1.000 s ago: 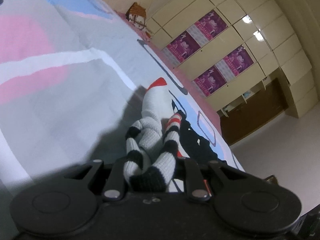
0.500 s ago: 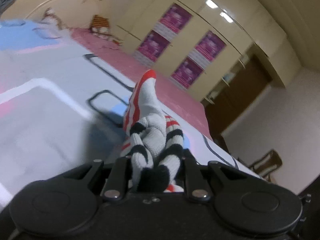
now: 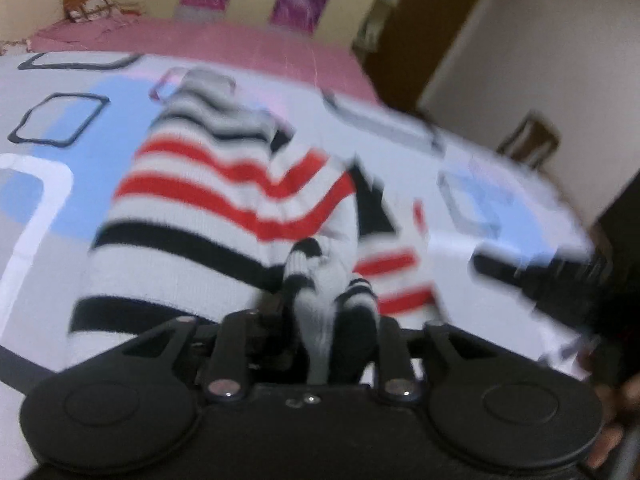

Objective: Fold small clothes

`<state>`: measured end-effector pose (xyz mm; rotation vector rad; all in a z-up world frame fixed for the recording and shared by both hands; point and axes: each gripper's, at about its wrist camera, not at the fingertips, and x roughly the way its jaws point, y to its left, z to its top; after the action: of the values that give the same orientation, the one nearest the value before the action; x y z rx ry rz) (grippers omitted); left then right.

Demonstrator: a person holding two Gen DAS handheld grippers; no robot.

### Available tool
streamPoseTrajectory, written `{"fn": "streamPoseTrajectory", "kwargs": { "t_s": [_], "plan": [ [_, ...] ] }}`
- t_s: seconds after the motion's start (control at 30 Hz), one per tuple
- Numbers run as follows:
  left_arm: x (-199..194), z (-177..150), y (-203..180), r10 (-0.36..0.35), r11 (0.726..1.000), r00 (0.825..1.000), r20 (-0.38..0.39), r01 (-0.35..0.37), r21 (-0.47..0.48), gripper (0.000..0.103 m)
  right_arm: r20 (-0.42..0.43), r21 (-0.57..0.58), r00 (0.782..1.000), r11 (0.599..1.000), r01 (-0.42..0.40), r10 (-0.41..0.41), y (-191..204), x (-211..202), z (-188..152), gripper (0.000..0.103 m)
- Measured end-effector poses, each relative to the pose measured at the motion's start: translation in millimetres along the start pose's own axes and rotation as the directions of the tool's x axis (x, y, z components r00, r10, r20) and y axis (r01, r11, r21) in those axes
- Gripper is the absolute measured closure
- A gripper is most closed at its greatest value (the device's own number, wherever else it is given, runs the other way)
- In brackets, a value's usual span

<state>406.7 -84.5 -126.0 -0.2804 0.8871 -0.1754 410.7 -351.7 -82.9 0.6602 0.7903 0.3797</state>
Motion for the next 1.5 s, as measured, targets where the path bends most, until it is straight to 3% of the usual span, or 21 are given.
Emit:
{"fn": "streamPoseTrajectory", "kwargs": {
  "t_s": [0.03, 0.07, 0.1, 0.13, 0.17, 0.2, 0.3, 0.4, 0.47, 0.6, 0.7, 0.73, 0.77, 0.83, 0.97, 1.1, 1.17, 1.3, 1.37, 1.47, 1.5],
  "plan": [
    [-3.1, -0.5, -5.3, -0.008, 1.000, 1.000, 0.000, 0.008, 0.025, 0.051, -0.007, 0.015, 1.000, 1.000, 0.020, -0.020, -0.2, 0.5, 1.1, 0.037],
    [-9.8, 0.1, -7.5, -0.050, 0.998, 0.999, -0.009, 0.050, 0.025, 0.025, 0.007, 0.017, 1.000, 1.000, 0.023, -0.023, -0.4, -3.1, 2.0, 0.005],
    [-18.2, 1.4, -6.0, -0.088, 0.996, 0.996, -0.006, 0.088, 0.015, 0.022, 0.050, 0.000, 0.998, 1.000, -0.029, 0.029, 0.5, -9.6, 0.9, 0.006],
    [-31.5, 0.7, -3.9, -0.130, 0.991, 0.991, 0.004, 0.130, 0.009, 0.035, 0.044, -0.016, 0.997, 0.998, -0.066, 0.066, 0.8, -11.3, 2.1, 0.014],
    [-44.4, 1.2, -0.2, -0.159, 0.987, 0.987, 0.018, 0.159, 0.008, 0.050, 0.018, -0.021, 0.996, 0.996, -0.083, 0.083, 3.6, -7.9, 3.8, 0.034],
    [-57.8, 1.6, 5.9, -0.167, 0.986, 0.985, 0.040, 0.166, 0.008, 0.051, -0.006, -0.022, 0.995, 0.995, -0.098, 0.098, 6.2, -2.8, 4.3, 0.040],
    [-84.9, 9.0, 38.6, -0.075, 0.996, 0.986, 0.151, 0.082, -0.042, 0.054, -0.087, -0.004, 0.985, 0.988, -0.153, 0.152, 12.9, 17.2, 1.7, 0.041],
    [-84.2, 22.8, 83.7, -0.005, 0.992, 0.983, 0.184, 0.029, -0.124, 0.063, -0.174, 0.027, 0.967, 0.982, -0.186, 0.188, 17.7, 44.3, -4.7, 0.041],
    [-71.5, 31.7, 104.8, -0.007, 0.987, 0.986, 0.164, 0.033, -0.156, 0.065, -0.220, 0.050, 0.957, 0.982, -0.181, 0.187, 19.1, 61.7, -8.9, 0.041],
    [-22.6, 35.2, 132.9, -0.089, 0.976, 0.994, 0.058, 0.099, -0.195, 0.062, -0.293, 0.113, 0.935, 0.979, -0.171, 0.197, 17.3, 89.4, -15.2, 0.041],
    [-14.3, 25.2, 147.7, -0.099, 0.968, 0.993, 0.067, 0.112, -0.224, 0.062, -0.303, -0.011, 0.943, 0.988, -0.151, 0.141, 37.9, 96.4, -15.0, 0.042],
    [-14.6, 25.5, 149.3, -0.104, 0.967, 0.992, 0.069, 0.117, -0.225, 0.062, -0.304, -0.059, 0.946, 0.988, -0.140, 0.116, 45.8, 98.2, -14.4, 0.058],
    [-18.0, 24.7, 147.2, -0.101, 0.971, 0.992, 0.072, 0.114, -0.209, 0.063, -0.298, -0.120, 0.951, 0.986, -0.120, 0.080, 54.9, 97.9, -14.5, 0.081],
    [-23.0, 26.6, 136.6, -0.088, 0.983, 0.992, 0.089, 0.101, -0.153, 0.064, -0.264, -0.241, 0.964, 0.965, -0.104, 0.038, 73.3, 91.7, -14.5, 0.084],
    [-35.5, 28.4, 122.3, -0.131, 0.987, 0.983, 0.129, 0.141, -0.076, 0.067, -0.137, -0.448, 0.991, 0.892, -0.058, -0.004, 101.9, 52.0, -16.6, 0.085],
    [-32.9, 29.5, 101.3, -0.147, 0.989, 0.979, 0.139, 0.147, 0.012, 0.070, -0.095, -0.510, 0.989, 0.859, 0.046, -0.110, 89.2, 39.6, -31.0, 0.085],
    [-14.9, 26.6, 90.0, -0.098, 0.994, 0.992, 0.085, 0.094, 0.057, 0.069, -0.172, -0.477, 0.964, 0.873, 0.100, -0.204, 65.2, 66.6, -43.9, 0.084],
    [-17.0, 34.5, 80.9, -0.075, 0.992, 0.996, 0.051, 0.069, 0.110, 0.068, -0.155, -0.391, 0.973, 0.915, 0.099, -0.171, 50.3, 63.4, -43.0, 0.082],
    [-22.6, 39.1, 85.2, -0.100, 0.988, 0.994, 0.044, 0.094, 0.120, 0.068, -0.140, -0.356, 0.975, 0.927, 0.116, -0.175, 44.8, 60.4, -41.1, 0.039],
    [-22.4, 42.4, 94.5, -0.113, 0.987, 0.993, 0.036, 0.108, 0.117, 0.066, -0.169, -0.339, 0.976, 0.938, 0.071, -0.135, 39.5, 62.4, -40.5, 0.038],
    [-18.7, 41.4, 94.7, -0.107, 0.987, 0.994, 0.023, 0.104, 0.119, 0.066, -0.168, -0.350, 0.977, 0.934, 0.068, -0.133, 41.3, 64.6, -40.9, 0.048]
  ]
}}
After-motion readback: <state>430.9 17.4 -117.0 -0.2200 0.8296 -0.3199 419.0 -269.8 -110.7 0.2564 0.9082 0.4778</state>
